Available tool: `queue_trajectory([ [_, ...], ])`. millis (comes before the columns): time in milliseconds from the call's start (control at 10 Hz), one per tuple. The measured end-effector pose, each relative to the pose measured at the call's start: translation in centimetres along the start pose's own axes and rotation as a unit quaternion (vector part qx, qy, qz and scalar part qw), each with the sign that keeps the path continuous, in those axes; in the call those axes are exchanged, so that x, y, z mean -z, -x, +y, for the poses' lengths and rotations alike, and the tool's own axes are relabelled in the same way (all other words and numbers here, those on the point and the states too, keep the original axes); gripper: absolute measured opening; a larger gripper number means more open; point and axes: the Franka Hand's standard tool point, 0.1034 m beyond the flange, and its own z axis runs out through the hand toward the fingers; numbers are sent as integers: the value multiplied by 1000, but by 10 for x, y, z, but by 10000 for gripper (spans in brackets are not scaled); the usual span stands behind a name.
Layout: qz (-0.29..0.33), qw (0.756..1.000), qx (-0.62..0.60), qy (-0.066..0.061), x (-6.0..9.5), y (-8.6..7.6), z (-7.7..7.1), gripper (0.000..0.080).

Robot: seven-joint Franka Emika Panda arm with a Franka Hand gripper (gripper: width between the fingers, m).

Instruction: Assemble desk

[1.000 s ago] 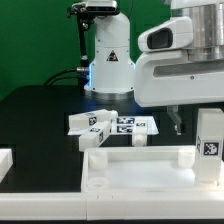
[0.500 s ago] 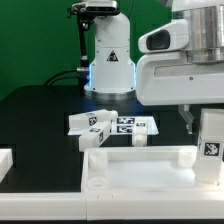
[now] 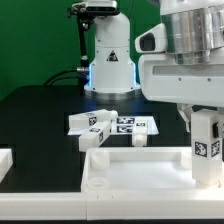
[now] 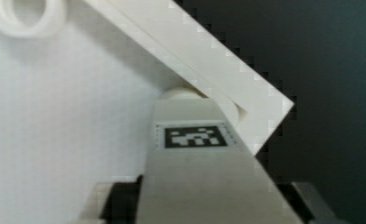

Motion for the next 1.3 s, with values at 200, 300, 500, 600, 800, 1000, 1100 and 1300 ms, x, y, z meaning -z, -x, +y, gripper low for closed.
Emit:
queue_trajectory([
  [200, -11, 995, -95, -9, -1, 2, 0, 290],
  [300, -10, 995, -100, -9, -1, 3, 0, 290],
  [500, -10, 999, -50, -3, -1, 3, 1, 290],
  [600, -15, 999, 50, 12, 1, 4, 0, 505],
  [800, -29, 979, 197, 30, 4, 7, -7, 604],
  [1000, -27, 967, 253, 28, 3, 5, -6, 635],
  [1100, -27, 958, 283, 27, 3, 5, -6, 647],
  [1300, -14, 894, 446, 41, 5, 1, -7, 648],
])
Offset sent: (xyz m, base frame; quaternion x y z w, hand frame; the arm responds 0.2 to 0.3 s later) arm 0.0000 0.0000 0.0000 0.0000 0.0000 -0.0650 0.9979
